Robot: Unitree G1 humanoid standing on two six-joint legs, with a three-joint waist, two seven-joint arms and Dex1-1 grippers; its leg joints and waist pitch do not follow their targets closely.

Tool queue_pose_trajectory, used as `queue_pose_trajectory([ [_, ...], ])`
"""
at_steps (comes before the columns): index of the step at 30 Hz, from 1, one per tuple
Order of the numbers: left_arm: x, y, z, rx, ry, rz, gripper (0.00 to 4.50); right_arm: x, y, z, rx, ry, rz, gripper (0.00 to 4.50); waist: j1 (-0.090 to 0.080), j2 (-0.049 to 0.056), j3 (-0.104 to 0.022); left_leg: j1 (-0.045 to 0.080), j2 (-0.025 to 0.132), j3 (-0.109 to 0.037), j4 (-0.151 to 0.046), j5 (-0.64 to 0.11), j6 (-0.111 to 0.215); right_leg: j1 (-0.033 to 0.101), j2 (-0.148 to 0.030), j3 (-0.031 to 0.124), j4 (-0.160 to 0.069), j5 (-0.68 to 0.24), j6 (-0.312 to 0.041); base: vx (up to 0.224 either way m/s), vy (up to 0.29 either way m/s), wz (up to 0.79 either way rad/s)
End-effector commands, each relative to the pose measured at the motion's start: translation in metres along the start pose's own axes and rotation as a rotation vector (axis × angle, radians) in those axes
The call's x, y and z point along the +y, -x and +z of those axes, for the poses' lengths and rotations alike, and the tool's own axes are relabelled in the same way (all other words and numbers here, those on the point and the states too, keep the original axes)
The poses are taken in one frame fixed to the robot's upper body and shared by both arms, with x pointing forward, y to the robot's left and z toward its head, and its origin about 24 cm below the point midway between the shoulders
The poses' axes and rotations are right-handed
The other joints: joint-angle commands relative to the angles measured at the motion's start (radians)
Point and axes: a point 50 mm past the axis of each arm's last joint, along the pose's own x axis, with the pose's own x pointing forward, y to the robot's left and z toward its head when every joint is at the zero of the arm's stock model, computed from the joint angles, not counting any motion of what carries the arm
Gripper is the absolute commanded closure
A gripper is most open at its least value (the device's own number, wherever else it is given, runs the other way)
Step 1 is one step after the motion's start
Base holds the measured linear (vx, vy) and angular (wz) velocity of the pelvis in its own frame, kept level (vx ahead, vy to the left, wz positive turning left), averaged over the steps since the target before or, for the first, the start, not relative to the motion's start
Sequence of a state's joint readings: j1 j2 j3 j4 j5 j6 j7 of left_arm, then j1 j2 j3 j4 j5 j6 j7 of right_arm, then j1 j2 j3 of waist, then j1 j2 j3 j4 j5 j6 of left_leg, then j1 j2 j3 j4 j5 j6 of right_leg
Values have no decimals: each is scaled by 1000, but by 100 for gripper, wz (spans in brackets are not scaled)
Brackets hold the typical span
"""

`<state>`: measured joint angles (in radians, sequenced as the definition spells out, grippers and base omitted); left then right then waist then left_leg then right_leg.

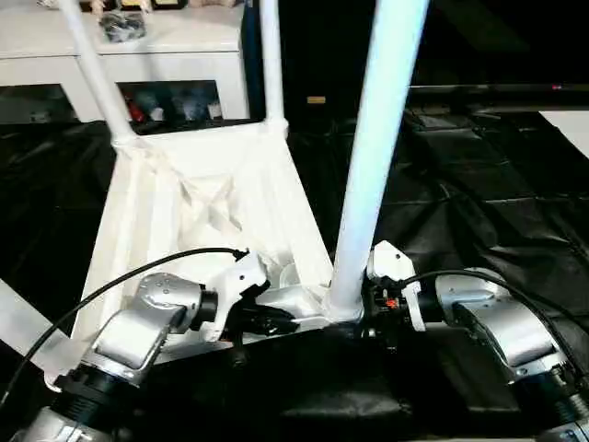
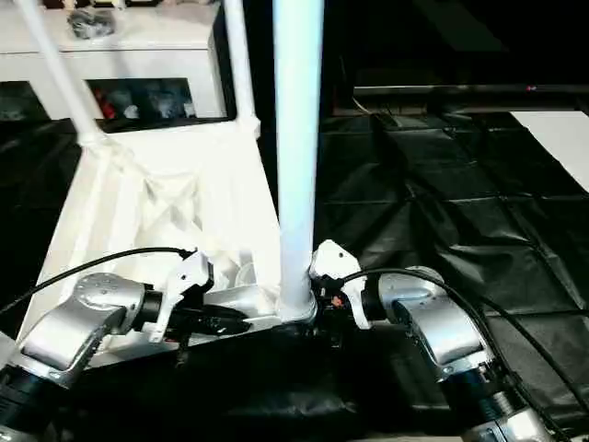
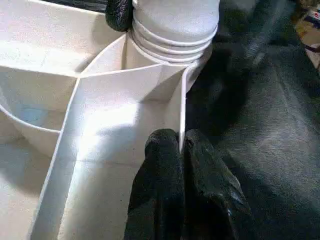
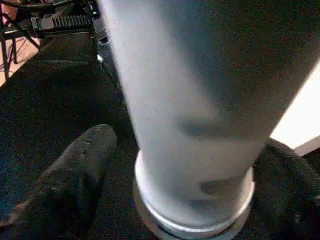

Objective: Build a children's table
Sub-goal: Rotate leg to tighten

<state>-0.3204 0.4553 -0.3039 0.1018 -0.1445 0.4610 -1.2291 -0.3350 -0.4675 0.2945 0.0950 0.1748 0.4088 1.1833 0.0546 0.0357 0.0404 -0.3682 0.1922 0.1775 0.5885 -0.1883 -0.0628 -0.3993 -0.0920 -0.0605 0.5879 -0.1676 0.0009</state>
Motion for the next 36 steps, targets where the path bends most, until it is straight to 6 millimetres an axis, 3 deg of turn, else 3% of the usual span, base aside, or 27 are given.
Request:
queue_pose_trajectory([
  [1,-8,-9,23,-95,-83,-118,450,6,-11,0,12,7,62,65,-7,-14,-50,15,33,-6,-77,-279,21,36,-41,40,-73,-354,-185,0,0,0],
  [5,-5,-7,24,-94,-82,-111,450,7,-13,-1,24,0,80,94,-5,-13,-51,15,32,-6,-74,-264,22,34,-41,42,-70,-353,-185,0,0,0],
  [6,-5,-8,24,-93,-82,-110,450,6,-12,-1,26,0,81,106,-6,-7,-52,13,31,-6,-73,-266,19,36,-40,40,-69,-338,-190,0,0,0],
  [7,-5,-8,24,-93,-82,-110,450,6,-12,-1,26,0,81,125,-6,-7,-52,13,31,-6,-73,-266,19,36,-40,40,-69,-338,-190,0,0,0],
  [8,-4,-8,24,-92,-83,-111,450,5,-12,-2,30,-1,77,128,-6,-13,-52,11,31,-6,-74,-262,21,37,-39,40,-68,-332,-191,0,0,0],
  [10,-4,-9,24,-98,-85,-101,450,4,-13,-3,31,-5,71,131,-6,-10,-53,11,31,-7,-73,-261,21,37,-40,39,-68,-334,-193,0,0,0],
  [11,-4,-8,24,-98,-85,-100,450,4,-13,-3,31,-5,71,153,-5,-11,-53,11,31,-7,-73,-255,22,38,-40,40,-67,-327,-193,0,0,0],
  [14,-2,-8,22,-93,-83,-80,450,5,-18,-6,31,-19,63,169,-5,-17,-53,11,31,-7,-73,-252,26,38,-41,40,-67,-341,-188,0,0,0],
  [17,-2,-9,23,-106,-80,-65,450,5,-22,-7,19,-35,40,178,-8,-14,-51,10,30,-7,-74,-260,21,36,-40,40,-70,-365,-179,0,0,0],
  [18,-1,-9,23,-112,-77,-54,450,5,-23,-8,15,-42,24,178,-7,-8,-51,10,30,-8,-74,-264,18,36,-41,40,-69,-366,-179,0,0,0],
  [19,0,-10,24,-118,-73,-39,450,4,-26,-9,9,-50,3,179,-10,-10,-50,10,30,-7,-75,-272,14,35,-40,39,-71,-371,-179,0,0,0],
  [20,4,-18,28,-137,-60,23,450,-3,-34,-12,-9,-81,-108,179,-15,2,-49,10,28,-8,-76,-289,1,34,-38,37,-76,-378,-177,0,0,0],
  [22,5,-23,30,-150,-56,47,450,-6,-38,-13,-24,-98,-166,180,-20,-2,-50,11,25,-10,-75,-306,-9,35,-39,36,-76,-393,-173,0,0,0],
  [24,11,-37,35,-164,-26,148,450,-13,-50,-15,-51,-172,-319,180,-36,1,-46,8,25,-14,-78,-329,-20,34,-39,33,-80,-435,-159,0,0,0],
  [26,12,-45,36,-157,-9,194,450,-16,-58,-17,-48,-208,-386,181,-51,-6,-47,9,19,-19,-77,-359,-26,34,-41,27,-89,-514,-126,0,0,0],
  [28,14,-59,40,-153,21,264,450,-21,-70,-15,-46,-265,-500,181,-62,-10,-45,4,19,-19,-77,-355,-12,31,-40,28,-92,-546,-109,0,0,0],
  [30,16,-67,44,-154,34,305,450,-26,-76,-15,-21,-312,-576,181,-70,-3,-45,9,13,-20,-71,-374,-14,25,-41,23,-103,-603,-93,0,0,0],
  [31,16,-70,46,-154,35,313,450,-28,-79,-15,-12,-325,-595,181,-72,2,-49,9,13,-25,-72,-372,-16,28,-42,21,-103,-589,-91,0,0,0],
  [34,14,-77,53,-153,22,317,450,-29,-85,-7,-44,-317,-587,181,-78,0,-48,7,16,-23,-75,-401,-3,25,-38,18,-105,-559,-94,0,0,0],
  [35,14,-77,53,-154,20,316,450,-29,-86,-6,-53,-319,-584,125,-78,-1,-49,6,15,-25,-75,-404,0,27,-41,18,-104,-569,-91,0,0,0],
  [36,12,-77,55,-160,10,302,450,-29,-87,-2,-90,-337,-570,111,-80,0,-48,5,16,-25,-76,-407,0,27,-41,17,-105,-572,-91,0,0,0],
])
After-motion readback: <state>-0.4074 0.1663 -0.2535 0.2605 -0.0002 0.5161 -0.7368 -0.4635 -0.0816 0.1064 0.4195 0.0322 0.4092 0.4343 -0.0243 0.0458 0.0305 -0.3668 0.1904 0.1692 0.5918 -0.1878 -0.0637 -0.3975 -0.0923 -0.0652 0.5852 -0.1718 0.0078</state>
